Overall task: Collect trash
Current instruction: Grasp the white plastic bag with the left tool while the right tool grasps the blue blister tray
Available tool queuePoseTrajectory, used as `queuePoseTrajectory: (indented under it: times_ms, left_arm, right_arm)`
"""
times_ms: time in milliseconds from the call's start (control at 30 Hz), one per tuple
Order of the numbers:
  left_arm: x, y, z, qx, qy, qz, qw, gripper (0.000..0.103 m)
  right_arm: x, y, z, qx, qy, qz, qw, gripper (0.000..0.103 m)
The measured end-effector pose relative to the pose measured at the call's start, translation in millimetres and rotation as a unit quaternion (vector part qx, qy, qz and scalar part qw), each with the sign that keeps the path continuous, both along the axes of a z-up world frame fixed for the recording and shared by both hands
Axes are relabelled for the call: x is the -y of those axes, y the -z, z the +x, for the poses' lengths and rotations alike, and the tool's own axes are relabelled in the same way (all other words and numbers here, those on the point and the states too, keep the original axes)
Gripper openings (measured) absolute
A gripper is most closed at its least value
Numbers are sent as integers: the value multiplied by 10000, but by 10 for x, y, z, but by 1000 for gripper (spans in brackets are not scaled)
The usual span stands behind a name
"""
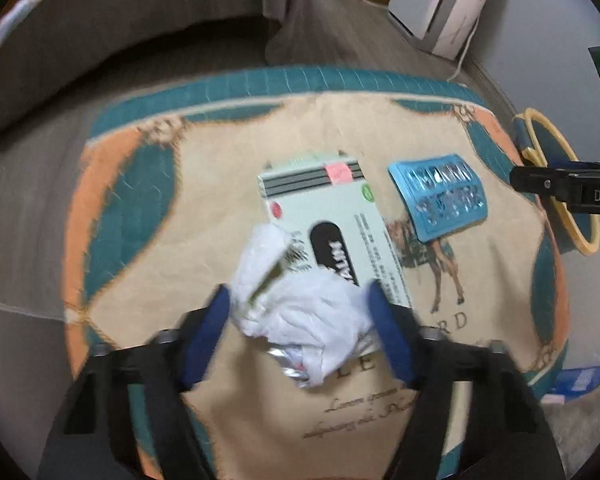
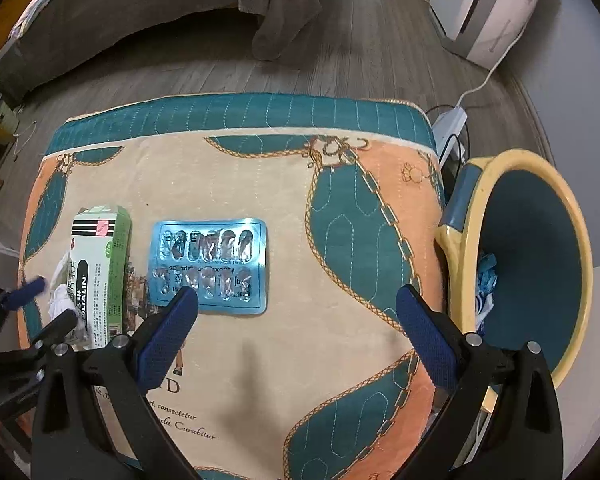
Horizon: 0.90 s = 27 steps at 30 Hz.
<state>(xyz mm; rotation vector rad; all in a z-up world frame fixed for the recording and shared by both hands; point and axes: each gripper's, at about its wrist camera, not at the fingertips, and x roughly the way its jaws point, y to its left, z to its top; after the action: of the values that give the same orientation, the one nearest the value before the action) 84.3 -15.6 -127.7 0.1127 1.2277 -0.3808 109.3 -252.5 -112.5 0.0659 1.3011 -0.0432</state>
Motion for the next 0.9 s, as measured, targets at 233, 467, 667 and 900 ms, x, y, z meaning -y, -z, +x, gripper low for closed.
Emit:
queuePoseTrajectory:
  times_ms: [233,467,667,900]
  left_arm:
    - [-10,-220,-9,185,204,-141,9995,18]
    - [-73,-764,-44,554,387,-161,9976,15]
    - [-68,-1023,-4,856,511,-205,9948,15]
    - [47,-886,207,804,625,-315,9943,15]
  right_arm:
    - [-70,40,27,-56,-256,16,9997,97]
    - [-286,169,-15,-211,-786,-157,9966,97]
    - [-482,433,-23,-513,-1378,-796,9859,97]
    - [-604,600,113,-533,-1594,-952,9812,97]
